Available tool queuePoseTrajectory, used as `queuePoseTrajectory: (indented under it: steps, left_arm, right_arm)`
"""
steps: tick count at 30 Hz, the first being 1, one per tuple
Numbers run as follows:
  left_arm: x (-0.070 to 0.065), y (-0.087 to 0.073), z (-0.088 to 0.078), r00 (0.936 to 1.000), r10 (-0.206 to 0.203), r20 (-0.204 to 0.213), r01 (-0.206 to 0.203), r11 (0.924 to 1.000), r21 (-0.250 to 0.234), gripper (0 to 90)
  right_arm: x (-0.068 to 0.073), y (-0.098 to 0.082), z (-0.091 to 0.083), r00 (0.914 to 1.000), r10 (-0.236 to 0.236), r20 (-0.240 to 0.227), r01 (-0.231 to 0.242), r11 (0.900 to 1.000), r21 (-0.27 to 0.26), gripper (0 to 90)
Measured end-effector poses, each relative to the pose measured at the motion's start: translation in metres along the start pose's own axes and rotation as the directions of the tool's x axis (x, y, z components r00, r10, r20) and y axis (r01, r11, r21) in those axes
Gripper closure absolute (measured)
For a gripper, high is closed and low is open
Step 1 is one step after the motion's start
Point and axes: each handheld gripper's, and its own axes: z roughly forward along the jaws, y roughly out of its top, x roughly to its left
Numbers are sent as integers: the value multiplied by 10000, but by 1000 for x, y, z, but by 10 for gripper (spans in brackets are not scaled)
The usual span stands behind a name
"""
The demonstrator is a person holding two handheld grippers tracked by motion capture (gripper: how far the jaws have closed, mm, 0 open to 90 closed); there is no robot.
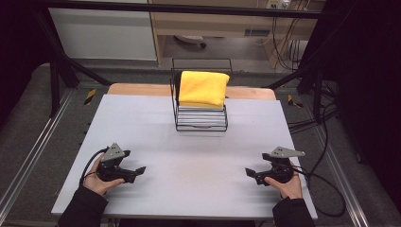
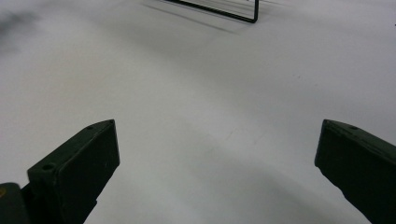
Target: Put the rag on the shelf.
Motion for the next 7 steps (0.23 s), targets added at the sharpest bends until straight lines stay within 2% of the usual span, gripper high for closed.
queuePoseTrajectory:
  steps: [7]
  left_arm:
    - [3, -7, -2, 9999, -95, -134, 96, 9999, 82, 62]
  right_arm:
    - [-1, -6, -4, 10000, -36, -47, 37, 10000, 73, 6]
